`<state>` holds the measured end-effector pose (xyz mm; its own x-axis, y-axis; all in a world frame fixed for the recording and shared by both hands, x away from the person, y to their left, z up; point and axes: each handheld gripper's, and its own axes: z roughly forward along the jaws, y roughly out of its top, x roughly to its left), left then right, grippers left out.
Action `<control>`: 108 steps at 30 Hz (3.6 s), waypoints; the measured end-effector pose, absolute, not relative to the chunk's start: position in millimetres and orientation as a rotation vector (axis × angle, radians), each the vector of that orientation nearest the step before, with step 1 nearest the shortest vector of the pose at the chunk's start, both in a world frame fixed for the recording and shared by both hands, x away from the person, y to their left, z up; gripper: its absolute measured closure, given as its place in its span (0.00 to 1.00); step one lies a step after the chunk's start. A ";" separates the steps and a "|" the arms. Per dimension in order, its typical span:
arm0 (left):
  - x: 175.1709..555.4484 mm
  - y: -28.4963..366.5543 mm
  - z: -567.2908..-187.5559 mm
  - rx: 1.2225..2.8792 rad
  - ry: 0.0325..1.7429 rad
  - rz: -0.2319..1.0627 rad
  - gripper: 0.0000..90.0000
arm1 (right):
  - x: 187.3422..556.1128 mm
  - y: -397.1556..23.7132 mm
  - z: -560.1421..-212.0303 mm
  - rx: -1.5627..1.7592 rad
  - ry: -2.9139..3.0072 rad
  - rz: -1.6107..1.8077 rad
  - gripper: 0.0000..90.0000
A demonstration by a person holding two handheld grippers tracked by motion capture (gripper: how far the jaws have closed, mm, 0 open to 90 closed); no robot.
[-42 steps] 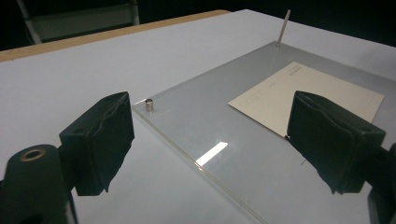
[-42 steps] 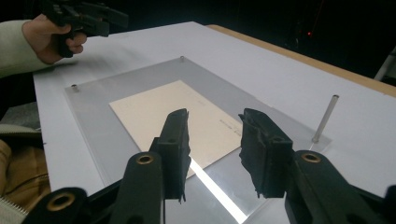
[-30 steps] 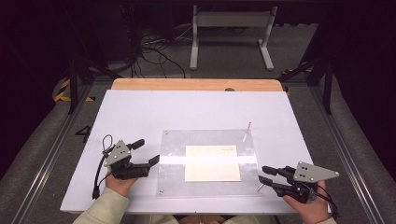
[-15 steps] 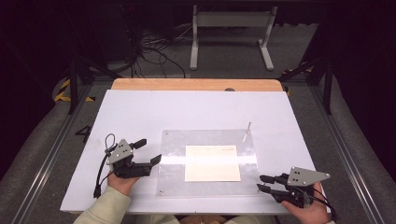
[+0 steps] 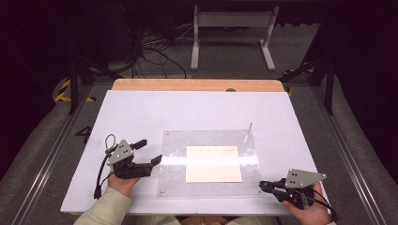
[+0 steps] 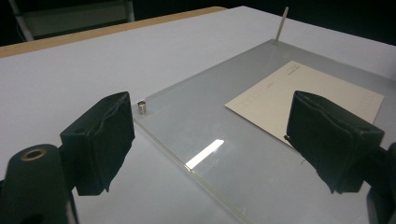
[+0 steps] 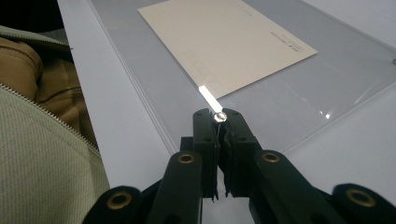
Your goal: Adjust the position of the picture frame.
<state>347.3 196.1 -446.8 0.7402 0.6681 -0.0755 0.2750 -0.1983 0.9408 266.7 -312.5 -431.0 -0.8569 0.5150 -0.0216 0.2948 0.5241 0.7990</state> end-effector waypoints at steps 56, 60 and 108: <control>459.0 161.2 -430.7 2.149 0.888 0.305 1.00 | 340.7 -354.6 -425.2 1.169 2.020 1.258 0.64; 471.7 164.4 -437.4 2.101 0.955 0.340 1.00 | 330.2 -353.5 -425.7 1.169 2.033 1.258 0.64; 414.4 121.4 -449.4 2.424 0.590 0.022 1.00 | 331.0 -381.8 -440.8 1.345 1.994 1.153 0.57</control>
